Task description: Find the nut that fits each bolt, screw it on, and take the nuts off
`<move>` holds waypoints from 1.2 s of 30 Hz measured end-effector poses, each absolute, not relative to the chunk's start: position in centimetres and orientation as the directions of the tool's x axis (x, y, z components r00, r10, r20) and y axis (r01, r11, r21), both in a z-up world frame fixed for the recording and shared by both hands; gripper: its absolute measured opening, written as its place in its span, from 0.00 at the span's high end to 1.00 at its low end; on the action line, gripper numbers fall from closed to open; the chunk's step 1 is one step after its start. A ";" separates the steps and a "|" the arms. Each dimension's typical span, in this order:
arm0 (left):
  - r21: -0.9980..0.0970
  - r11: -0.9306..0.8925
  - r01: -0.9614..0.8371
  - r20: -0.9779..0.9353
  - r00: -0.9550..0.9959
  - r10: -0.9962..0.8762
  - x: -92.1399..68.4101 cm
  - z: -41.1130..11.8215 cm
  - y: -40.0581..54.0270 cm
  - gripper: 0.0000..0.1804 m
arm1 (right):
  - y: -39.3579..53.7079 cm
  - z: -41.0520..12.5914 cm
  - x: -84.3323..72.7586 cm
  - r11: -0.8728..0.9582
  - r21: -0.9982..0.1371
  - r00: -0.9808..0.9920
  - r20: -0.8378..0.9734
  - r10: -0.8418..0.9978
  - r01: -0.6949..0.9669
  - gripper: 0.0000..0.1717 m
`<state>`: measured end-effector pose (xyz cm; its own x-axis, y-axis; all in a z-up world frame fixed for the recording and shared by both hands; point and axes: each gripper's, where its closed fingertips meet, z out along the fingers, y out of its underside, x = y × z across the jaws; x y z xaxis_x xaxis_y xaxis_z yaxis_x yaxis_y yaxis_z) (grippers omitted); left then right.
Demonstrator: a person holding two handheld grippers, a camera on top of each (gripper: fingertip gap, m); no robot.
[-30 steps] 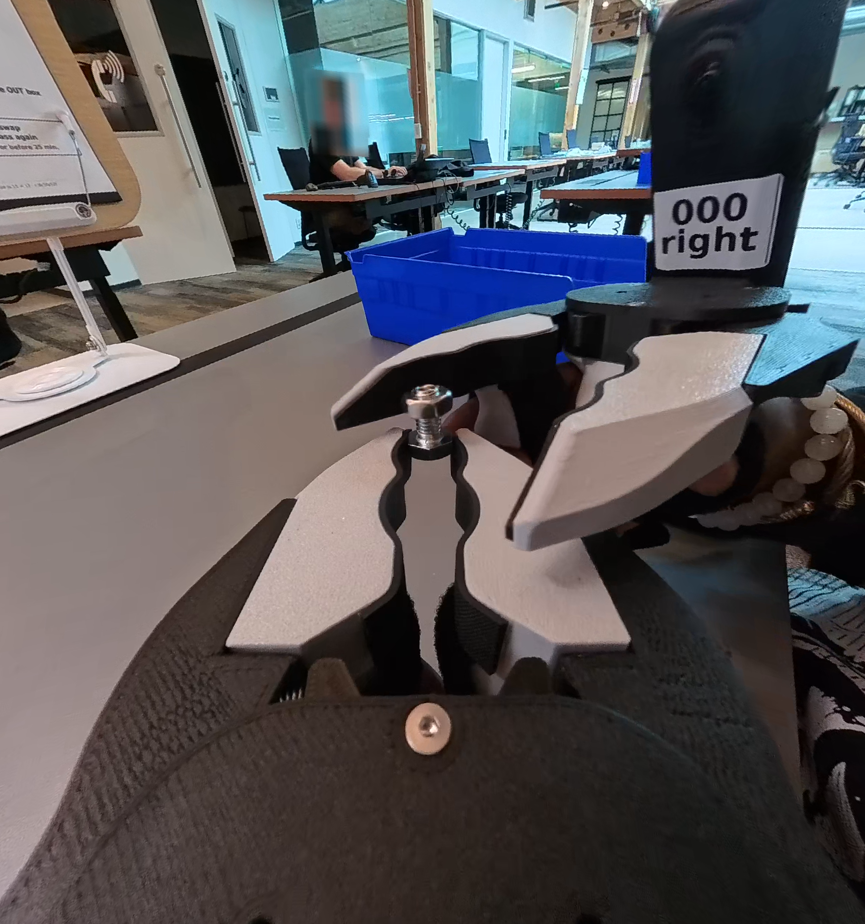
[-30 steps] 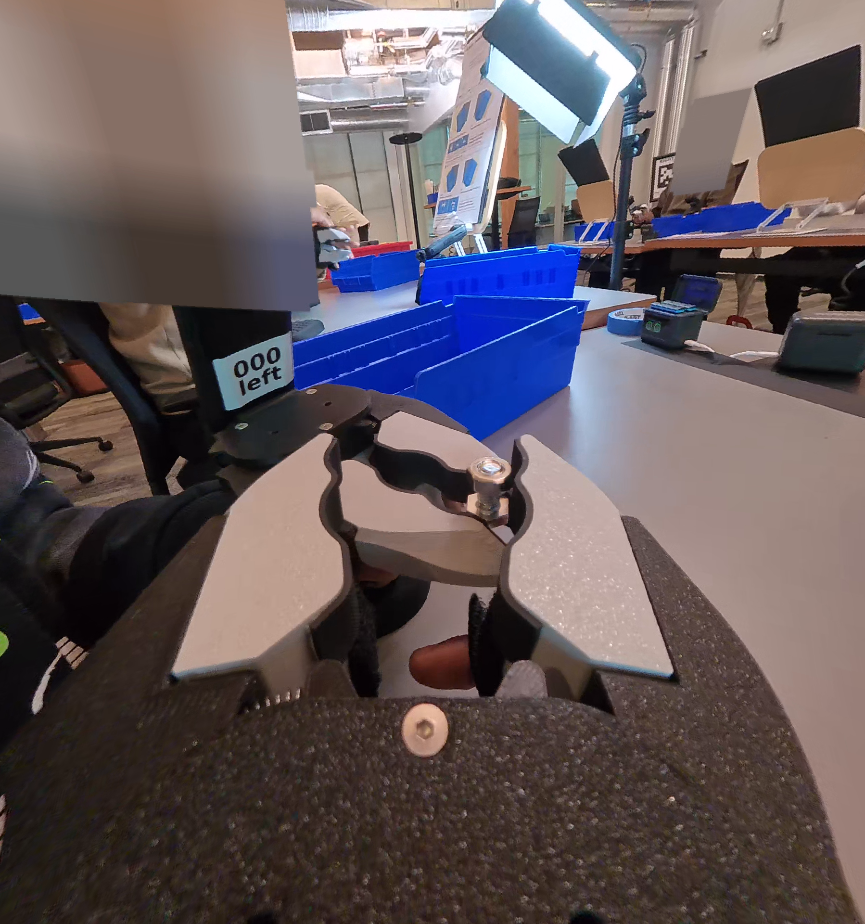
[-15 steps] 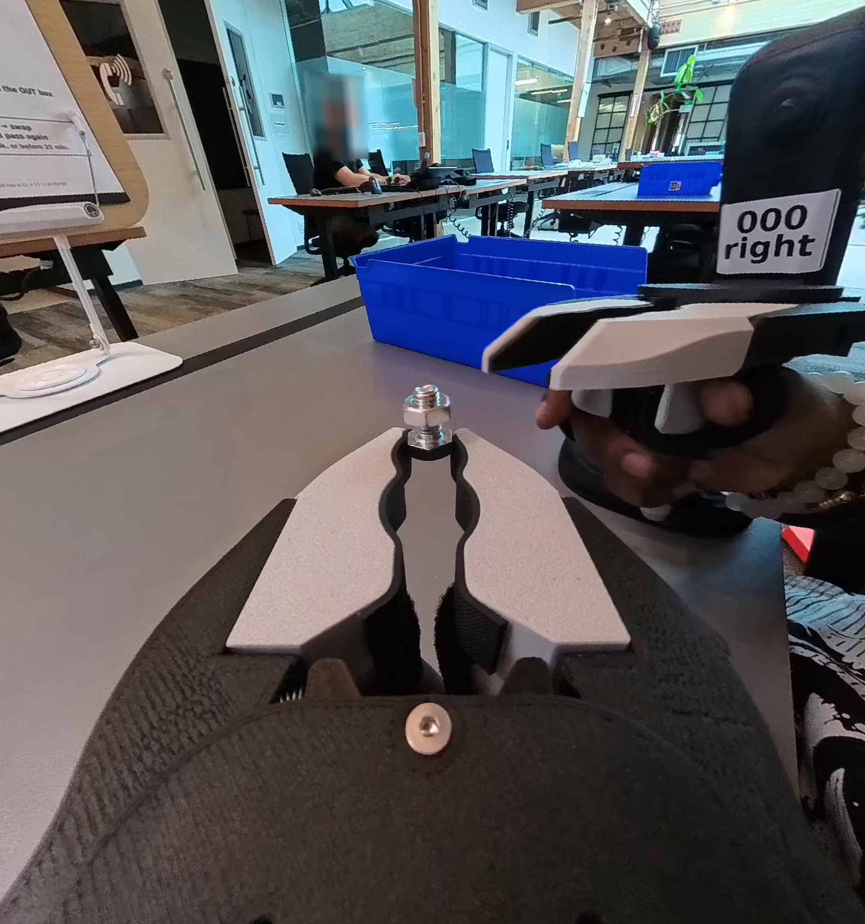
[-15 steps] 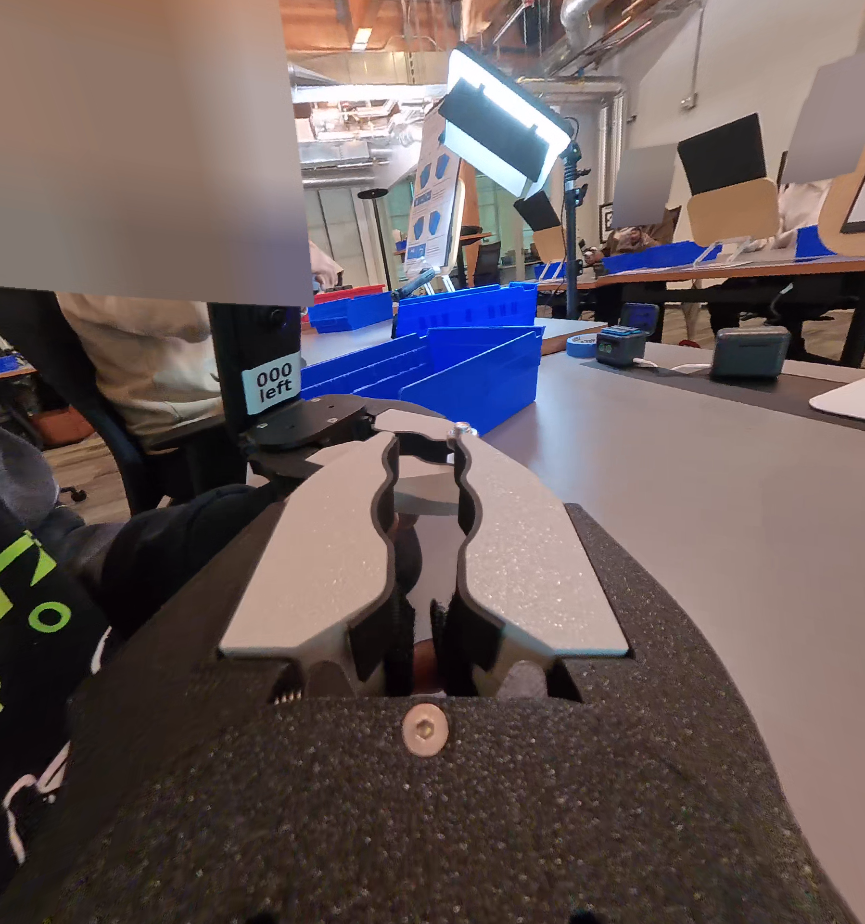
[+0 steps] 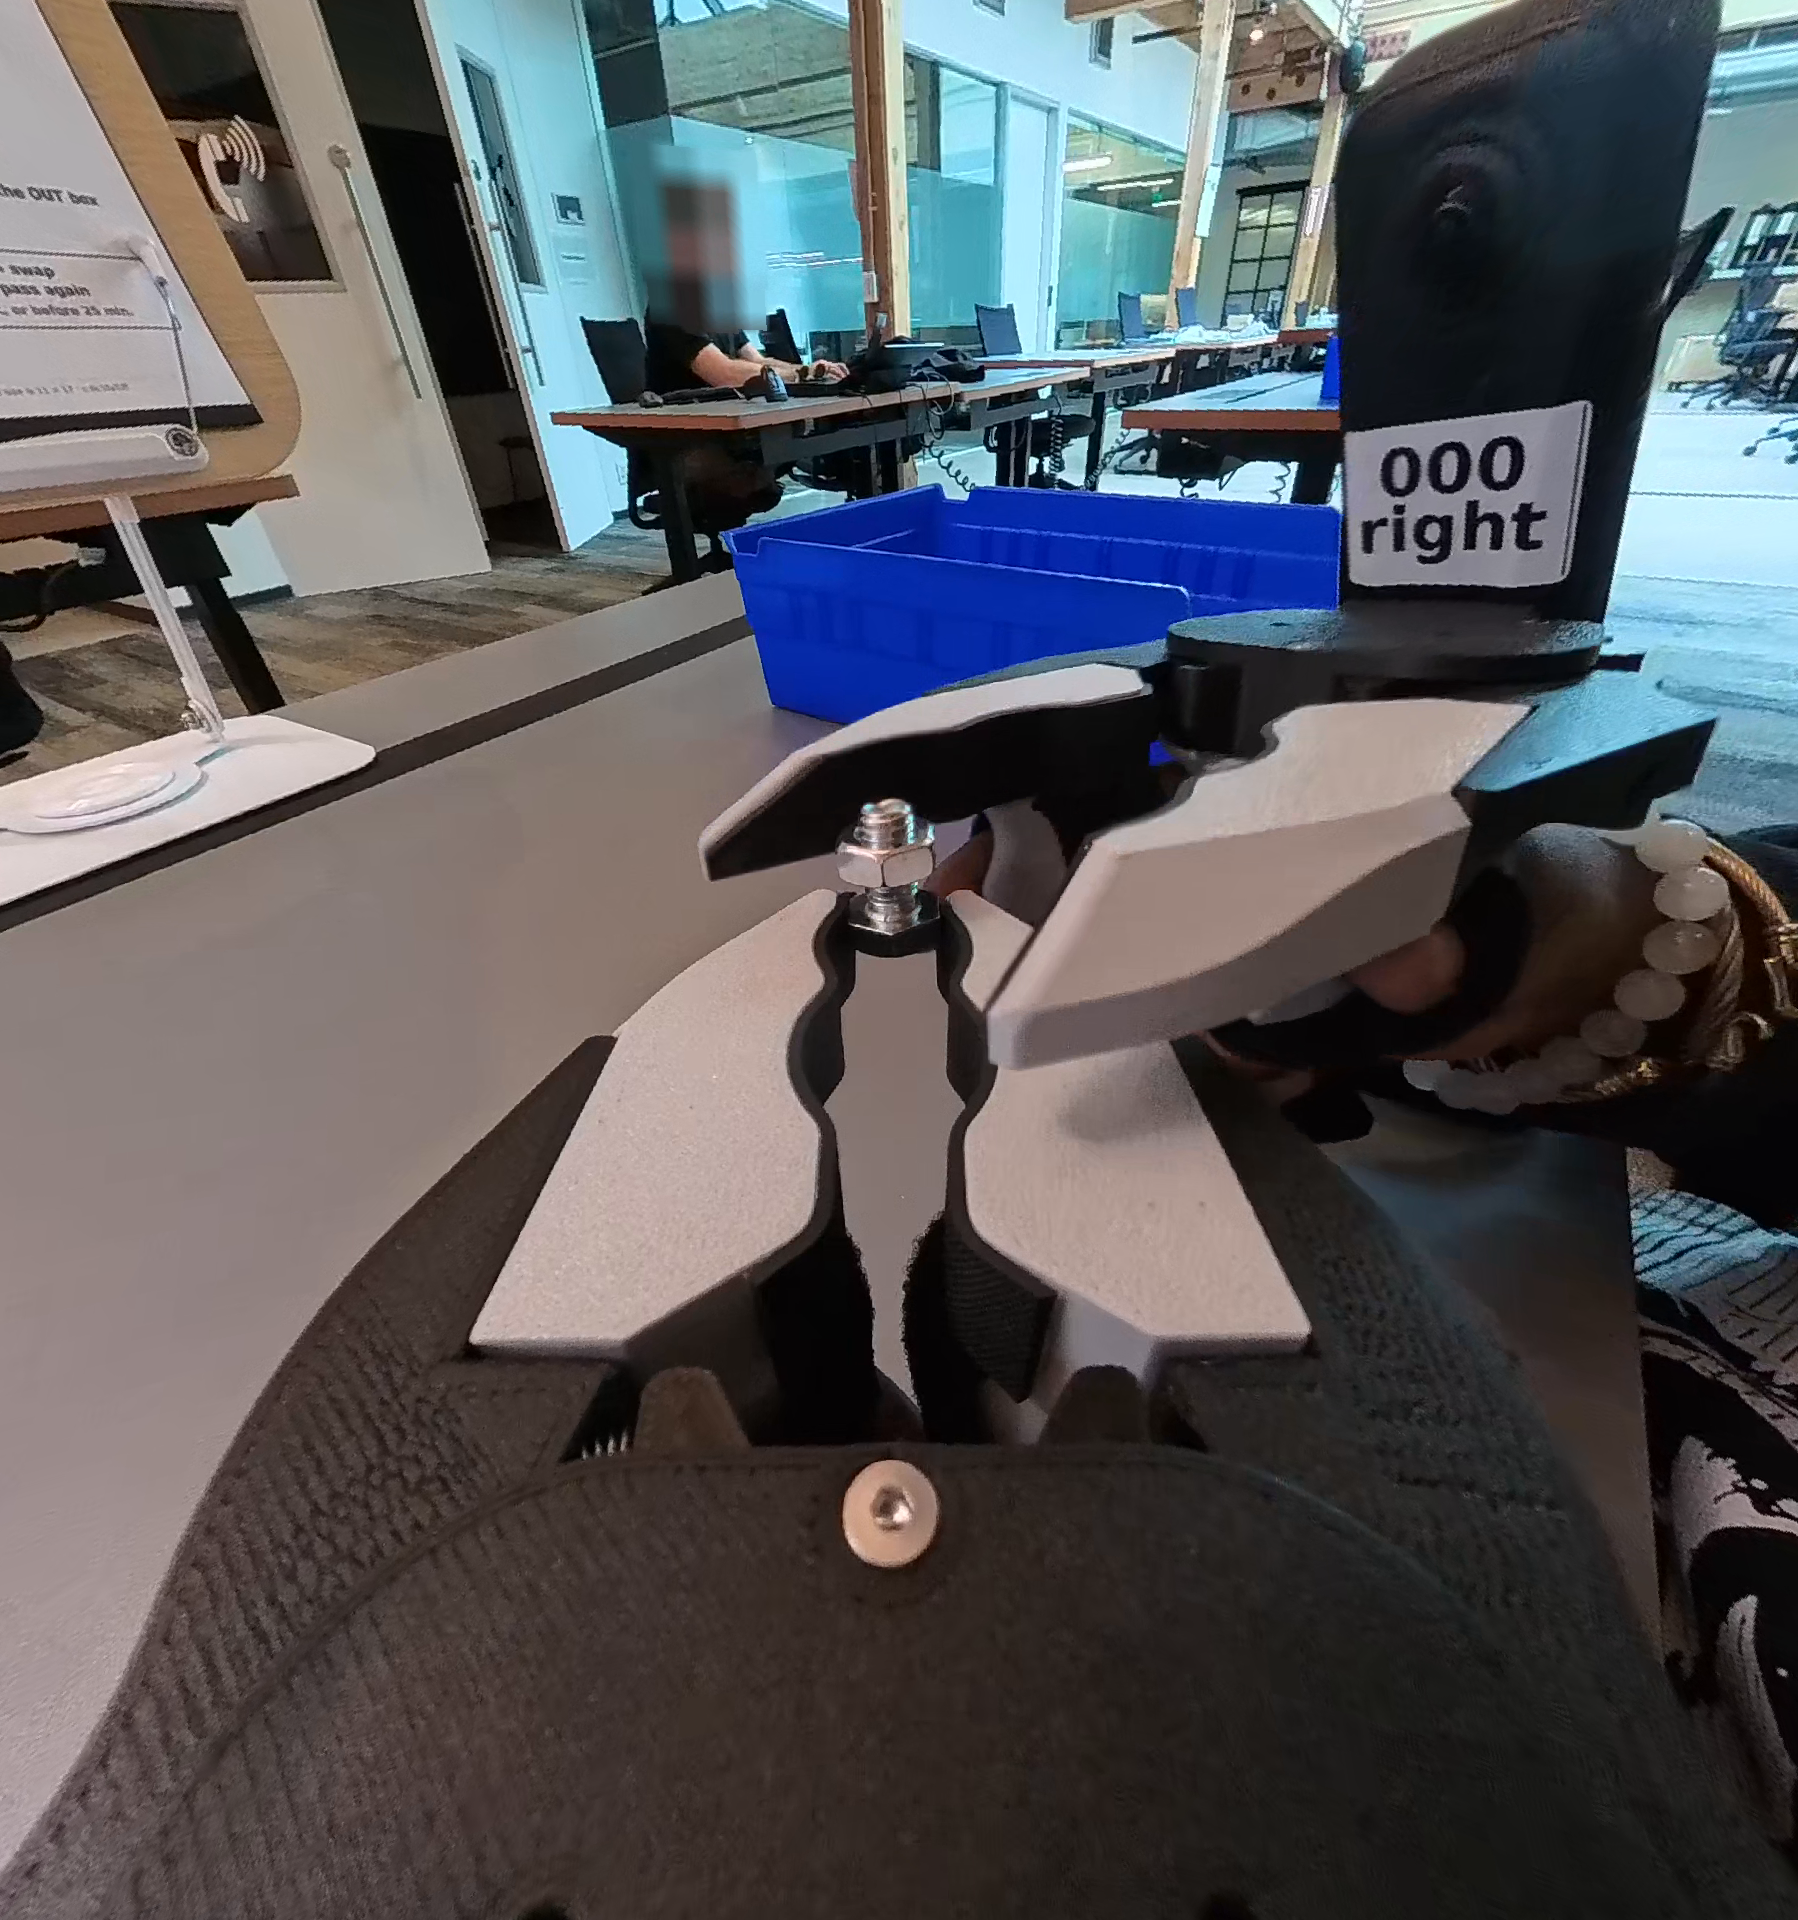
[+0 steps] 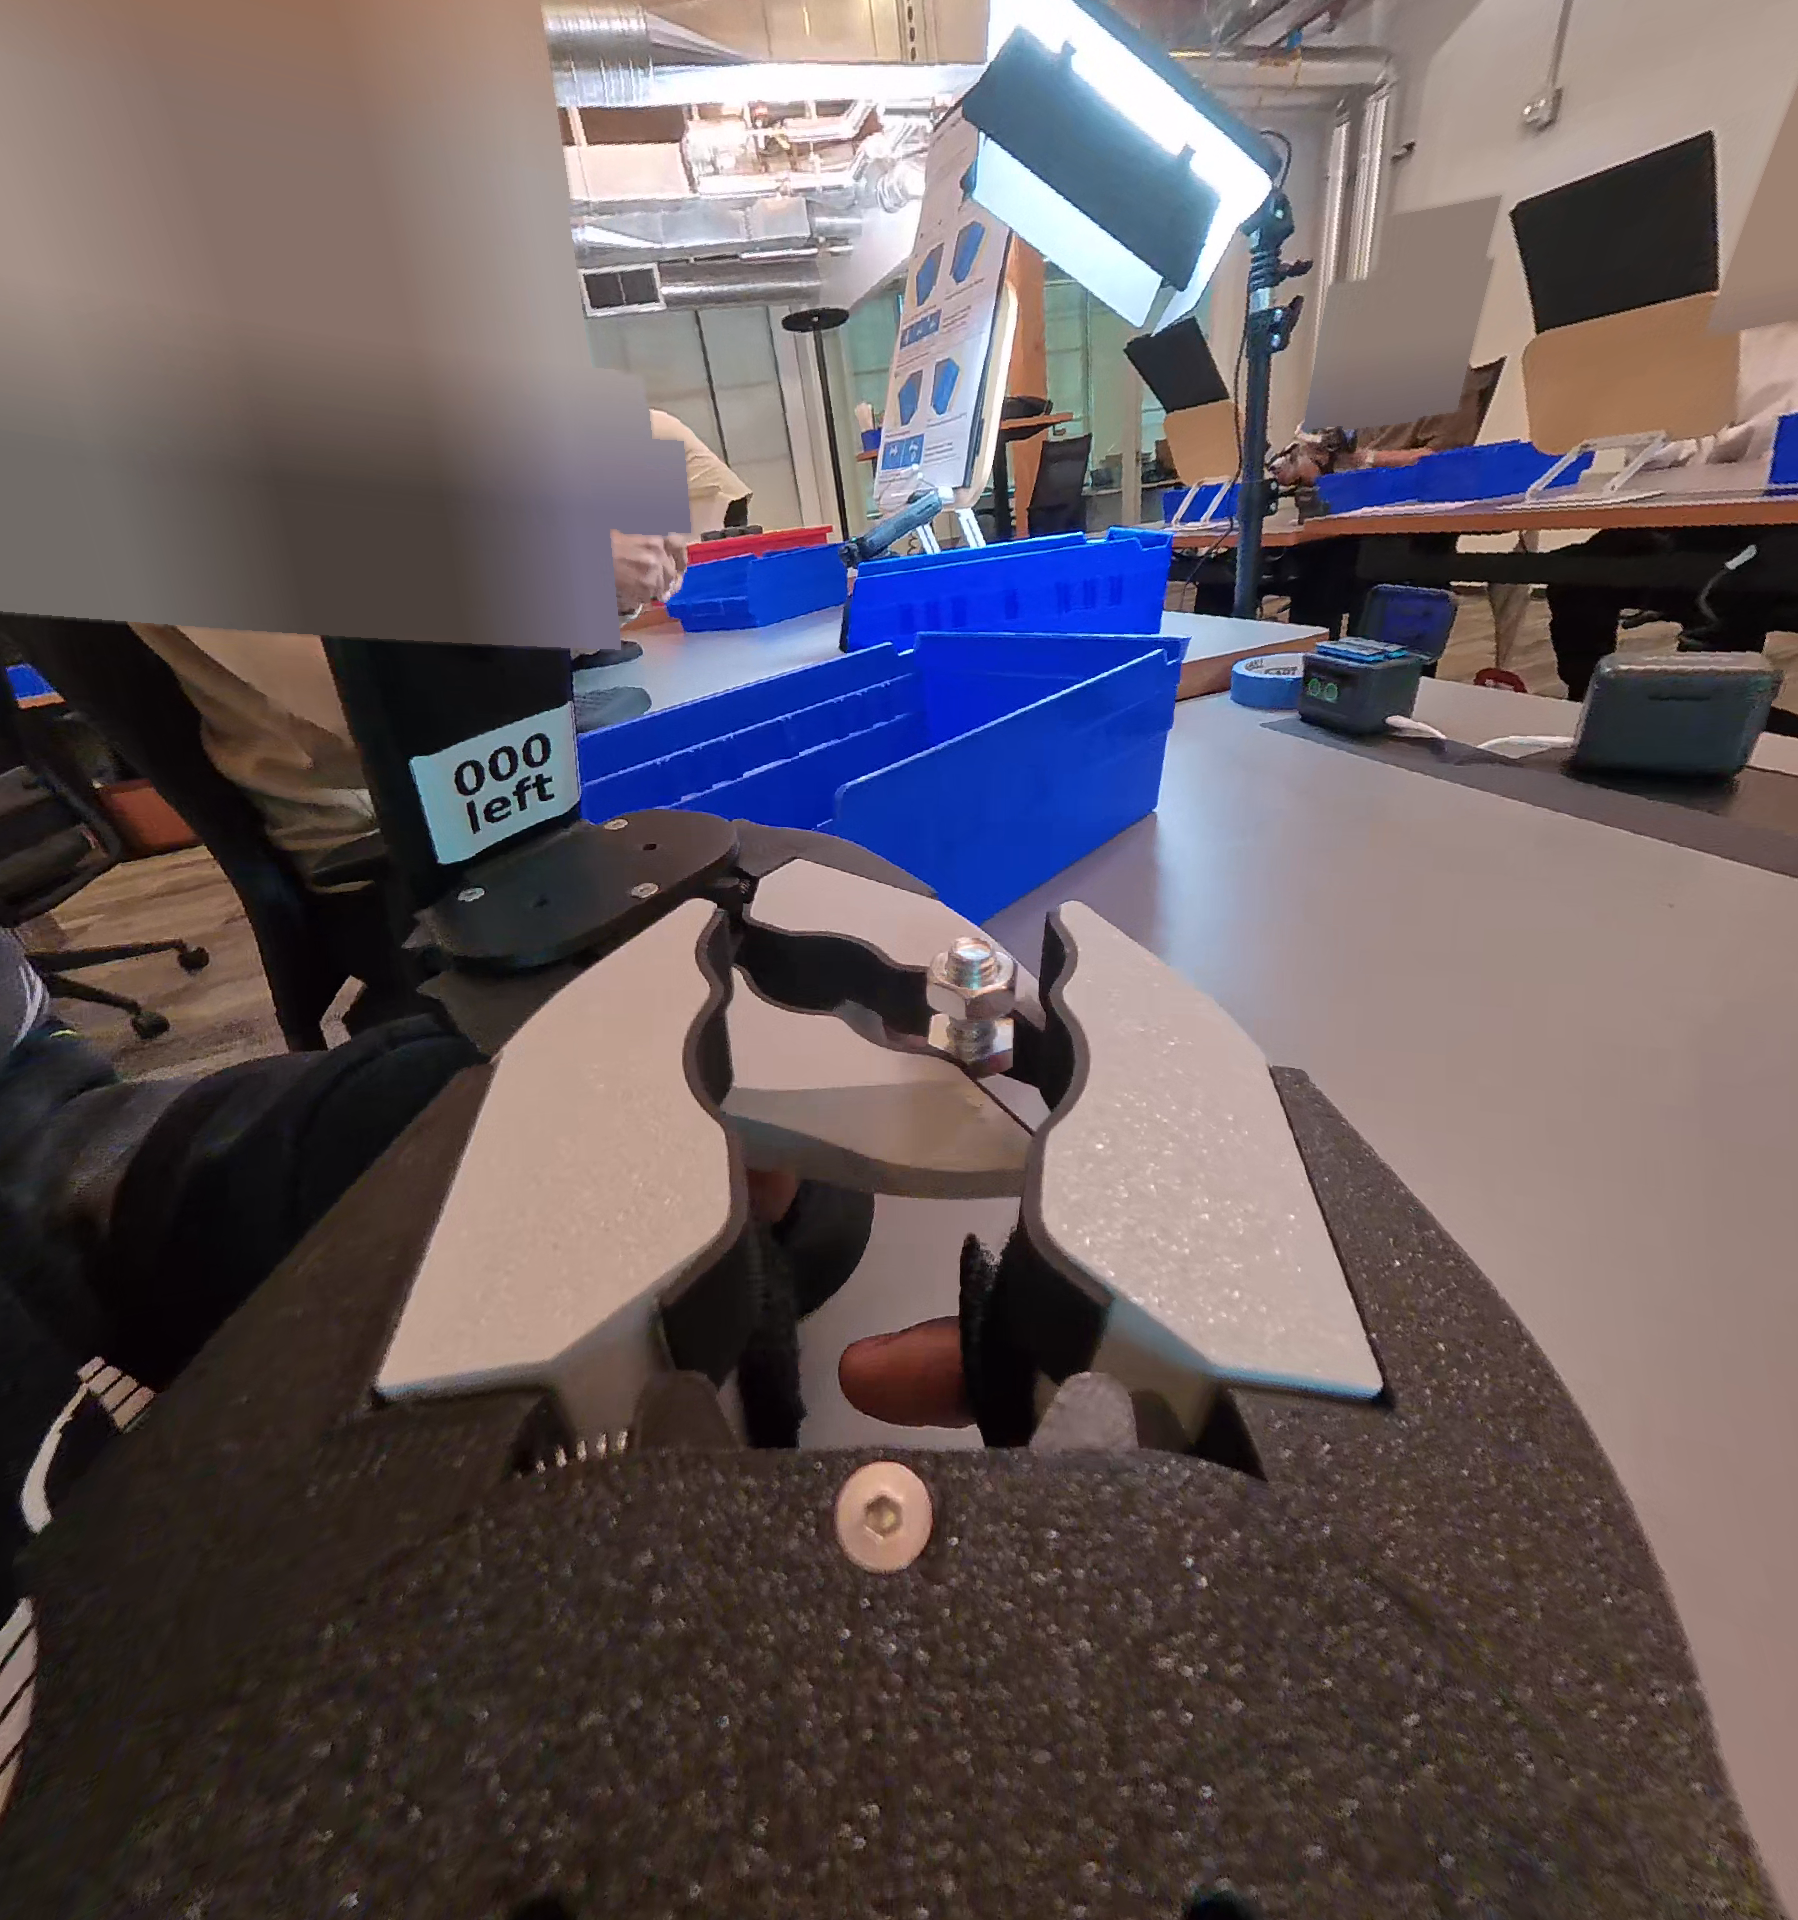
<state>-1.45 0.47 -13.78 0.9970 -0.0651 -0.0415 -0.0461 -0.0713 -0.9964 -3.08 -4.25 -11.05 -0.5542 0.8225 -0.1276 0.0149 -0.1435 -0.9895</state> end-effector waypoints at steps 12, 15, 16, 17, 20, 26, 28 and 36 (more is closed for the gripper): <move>-0.997 -0.067 -0.038 -0.034 0.998 -0.060 -1.6 -13.7 0.4 0.92 | -2.8 -10.8 -2.1 -0.155 -0.988 -0.511 -0.129 0.850 -0.007 0.79; -0.997 -0.069 -0.043 -0.039 0.997 -0.061 -1.5 -13.7 0.5 0.92 | -2.8 -10.8 -2.5 -0.170 -0.985 -0.512 -0.144 0.847 -0.003 0.73; -0.997 -0.068 -0.042 -0.038 0.997 -0.061 -1.5 -13.7 0.4 0.92 | -3.0 -10.8 -2.7 -0.167 -0.986 -0.517 -0.144 0.844 0.002 0.72; -0.997 -0.069 -0.042 -0.038 0.997 -0.061 -1.5 -13.7 0.5 0.92 | -3.2 -10.9 -2.8 -0.162 -0.987 -0.522 -0.140 0.841 0.005 0.71; -0.997 -0.071 -0.044 -0.040 0.997 -0.062 -1.5 -13.8 0.5 0.92 | -3.7 -11.1 -3.2 -0.149 -0.989 -0.536 -0.131 0.834 0.010 0.71; -0.997 -0.072 -0.042 -0.037 0.997 -0.060 -1.5 -13.8 0.5 0.92 | -3.9 -11.1 -2.8 -0.141 -0.990 -0.546 -0.126 0.828 0.015 0.73; -0.997 -0.071 -0.040 -0.035 0.998 -0.058 -1.6 -13.8 0.5 0.92 | -3.7 -11.2 -2.4 -0.135 -0.991 -0.539 -0.125 0.833 0.022 0.73; -0.997 -0.072 -0.030 -0.026 0.998 -0.058 -1.6 -13.8 0.5 0.92 | -3.2 -10.7 1.3 -0.114 -0.992 -0.581 -0.126 0.804 0.057 0.90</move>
